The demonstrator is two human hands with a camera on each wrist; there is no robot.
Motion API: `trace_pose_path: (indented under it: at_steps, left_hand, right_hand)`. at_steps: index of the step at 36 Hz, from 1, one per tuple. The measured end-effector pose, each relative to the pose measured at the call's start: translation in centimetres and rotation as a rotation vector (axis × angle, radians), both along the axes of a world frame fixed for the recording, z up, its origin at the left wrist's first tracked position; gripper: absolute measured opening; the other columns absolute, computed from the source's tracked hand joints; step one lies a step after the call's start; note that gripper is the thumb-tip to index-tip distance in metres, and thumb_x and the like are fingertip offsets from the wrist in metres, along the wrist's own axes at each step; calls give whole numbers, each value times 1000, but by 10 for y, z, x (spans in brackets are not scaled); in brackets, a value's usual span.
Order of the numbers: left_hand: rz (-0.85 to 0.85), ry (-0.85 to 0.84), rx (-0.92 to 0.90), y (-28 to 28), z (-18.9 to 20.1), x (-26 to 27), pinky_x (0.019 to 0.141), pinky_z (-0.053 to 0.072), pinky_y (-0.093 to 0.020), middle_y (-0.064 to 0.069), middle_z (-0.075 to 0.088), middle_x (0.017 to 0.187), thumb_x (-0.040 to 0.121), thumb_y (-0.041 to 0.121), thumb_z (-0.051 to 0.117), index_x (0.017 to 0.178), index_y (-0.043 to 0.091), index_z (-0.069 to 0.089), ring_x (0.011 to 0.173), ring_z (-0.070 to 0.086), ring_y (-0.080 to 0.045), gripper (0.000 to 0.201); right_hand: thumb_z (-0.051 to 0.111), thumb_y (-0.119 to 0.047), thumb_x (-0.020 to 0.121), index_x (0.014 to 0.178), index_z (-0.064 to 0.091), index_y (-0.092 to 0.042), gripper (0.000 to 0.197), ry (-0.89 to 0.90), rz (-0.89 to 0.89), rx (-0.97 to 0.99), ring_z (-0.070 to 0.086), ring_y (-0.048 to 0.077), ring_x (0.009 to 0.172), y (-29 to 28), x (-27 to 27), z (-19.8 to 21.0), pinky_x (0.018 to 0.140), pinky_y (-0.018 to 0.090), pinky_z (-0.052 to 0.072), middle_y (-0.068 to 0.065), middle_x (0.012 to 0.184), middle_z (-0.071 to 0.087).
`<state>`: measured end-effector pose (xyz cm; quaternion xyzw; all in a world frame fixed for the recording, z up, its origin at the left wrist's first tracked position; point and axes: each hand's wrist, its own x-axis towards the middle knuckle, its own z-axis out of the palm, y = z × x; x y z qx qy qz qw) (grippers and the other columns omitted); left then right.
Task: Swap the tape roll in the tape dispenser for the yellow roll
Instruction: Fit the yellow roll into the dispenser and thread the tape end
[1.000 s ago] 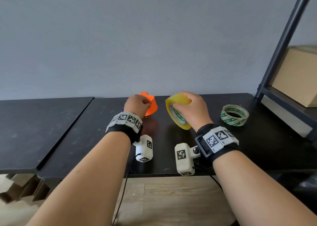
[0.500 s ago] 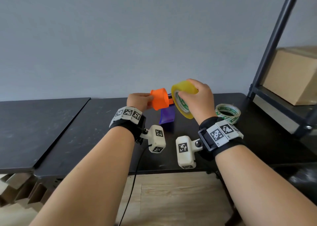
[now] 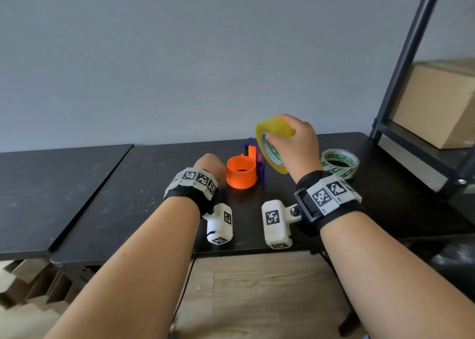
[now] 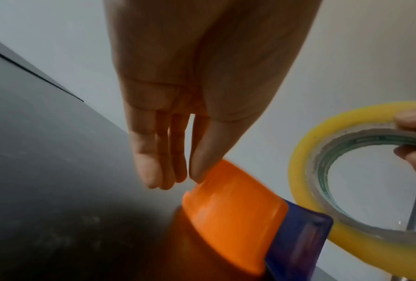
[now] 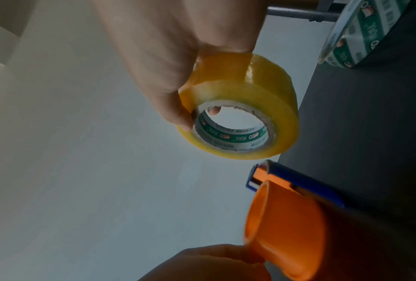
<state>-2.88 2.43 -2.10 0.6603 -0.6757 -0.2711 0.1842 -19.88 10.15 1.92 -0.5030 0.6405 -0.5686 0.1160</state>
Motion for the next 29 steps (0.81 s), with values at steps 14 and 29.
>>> trace_pose_path:
  at_steps: [14, 29]
  left_hand:
    - [-206, 82, -235, 5, 21, -10, 77, 45, -26, -1, 72, 104, 84, 15, 66, 98, 17, 73, 99, 65, -16, 16]
    - [-409, -251, -323, 27, 17, -51, 91, 52, -34, -4, 66, 116, 87, 12, 56, 110, 16, 68, 107, 62, -23, 26]
  right_hand:
    - [65, -26, 89, 138, 53, -20, 51, -73, 12, -104, 47, 10, 111, -2, 5, 17, 91, 21, 35, 6, 132, 50]
    - [65, -27, 89, 140, 51, -19, 54, -99, -97, -54, 52, 24, 120, -1, -7, 0, 91, 21, 35, 10, 132, 48]
